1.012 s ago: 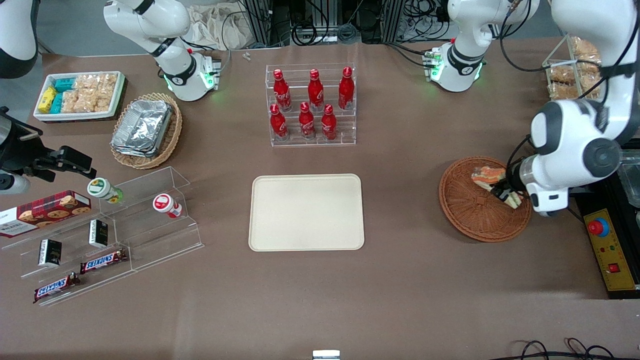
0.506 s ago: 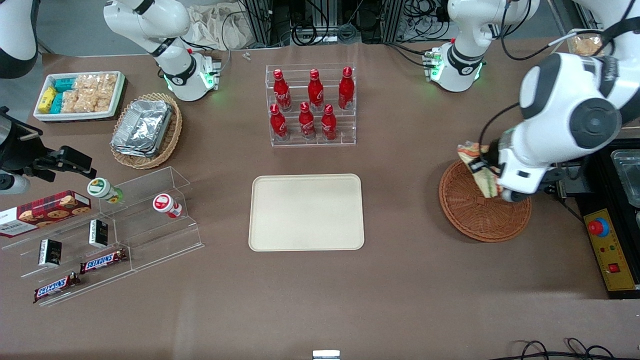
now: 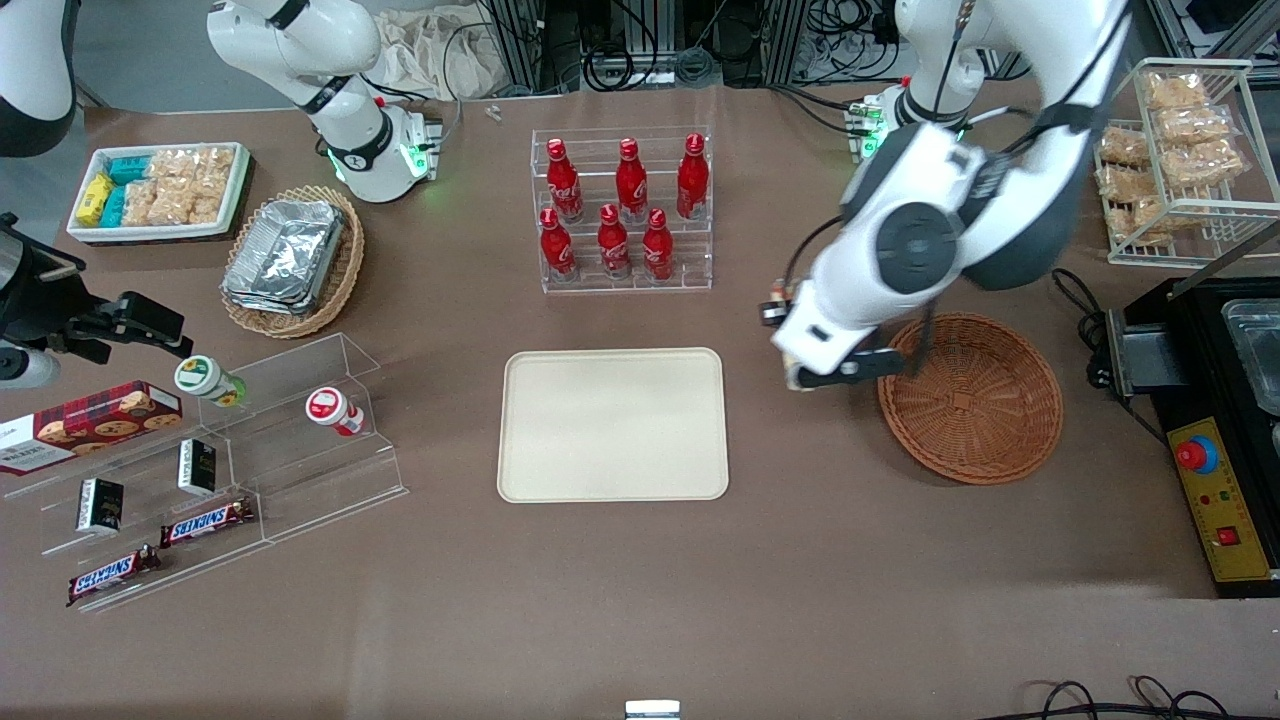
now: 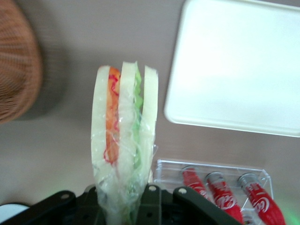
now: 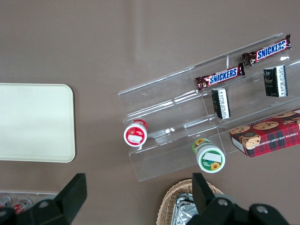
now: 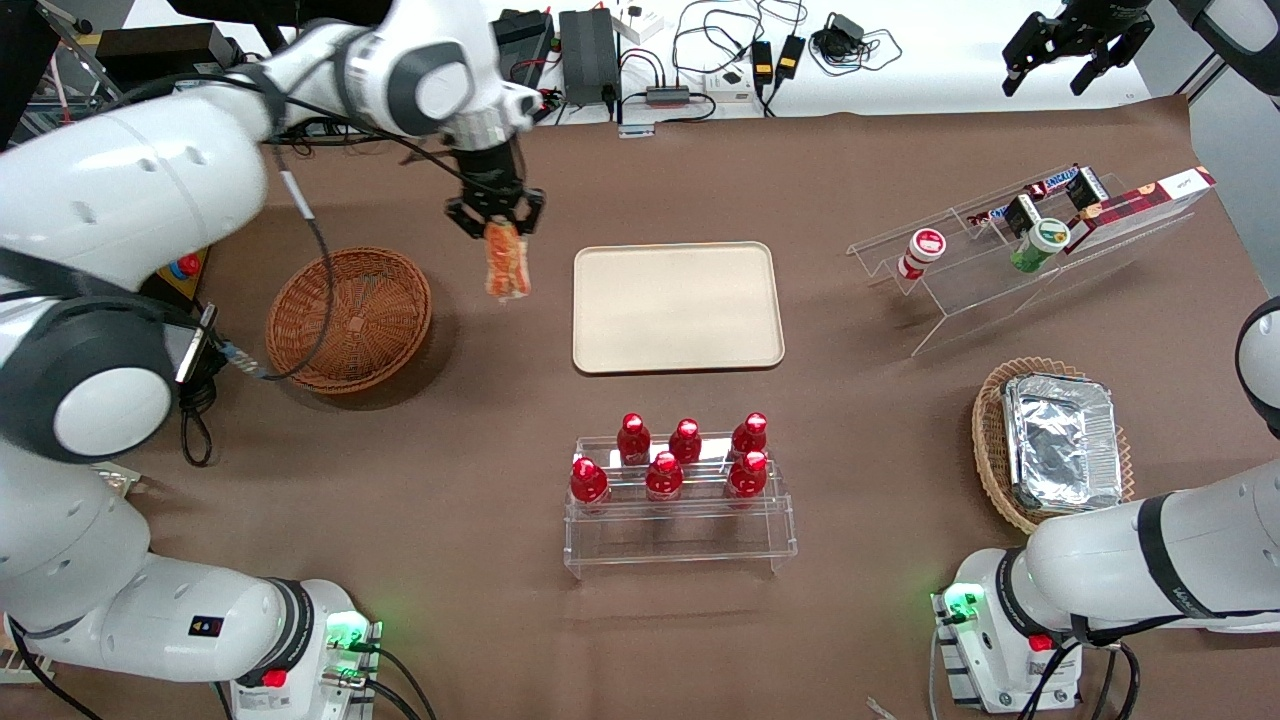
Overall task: Place sandwich from basket to tray
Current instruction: 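Carry the held sandwich with the left gripper over to the cream tray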
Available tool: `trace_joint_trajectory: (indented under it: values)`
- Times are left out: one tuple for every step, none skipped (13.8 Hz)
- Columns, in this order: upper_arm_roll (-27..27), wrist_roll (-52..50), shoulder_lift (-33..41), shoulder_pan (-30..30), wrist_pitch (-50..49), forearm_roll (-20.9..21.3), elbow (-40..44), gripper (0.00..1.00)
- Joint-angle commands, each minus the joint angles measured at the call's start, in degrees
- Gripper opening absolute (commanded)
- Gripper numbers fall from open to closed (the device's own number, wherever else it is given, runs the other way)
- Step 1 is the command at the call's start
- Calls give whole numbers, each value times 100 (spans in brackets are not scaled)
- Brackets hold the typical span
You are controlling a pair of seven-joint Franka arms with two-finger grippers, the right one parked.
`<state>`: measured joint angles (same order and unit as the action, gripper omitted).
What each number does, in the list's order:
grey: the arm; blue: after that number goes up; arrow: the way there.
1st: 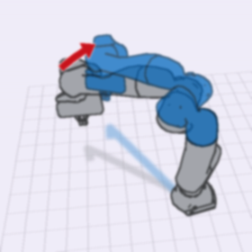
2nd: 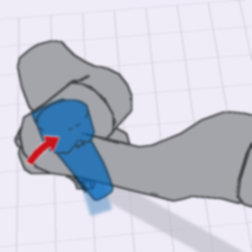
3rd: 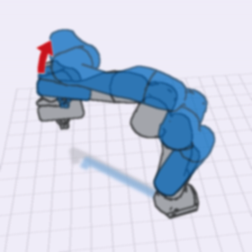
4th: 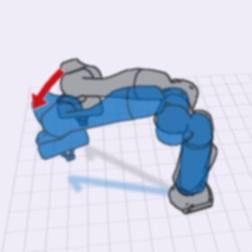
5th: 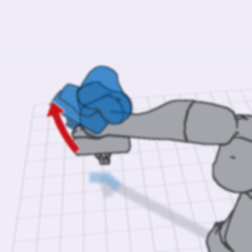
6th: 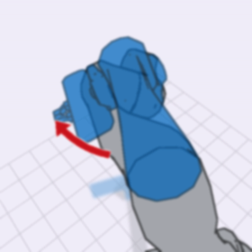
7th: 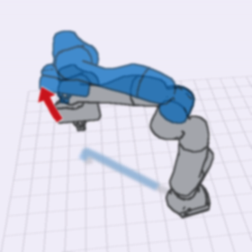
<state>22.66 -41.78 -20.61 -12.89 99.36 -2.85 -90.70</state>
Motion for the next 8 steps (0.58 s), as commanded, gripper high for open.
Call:
trace_joint_trajectory:
  values:
    - [2,-340,-1346,-547,100,390,1340,0]
    - [-7,-340,-1654,-722,380,426,1535,0]
    - [-7,-340,-1814,-837,800,565,1529,0]
    - [-7,-340,-1972,-890,1205,775,1485,0]
    - [-7,-357,-2113,-899,1461,925,1406,0]
    - [-7,-340,-2236,-899,1646,970,1336,0]
    - [-16,-331,-2359,-899,1744,1023,1326,0]
    - [-16,-340,-2482,-899,1771,1241,1326,0]
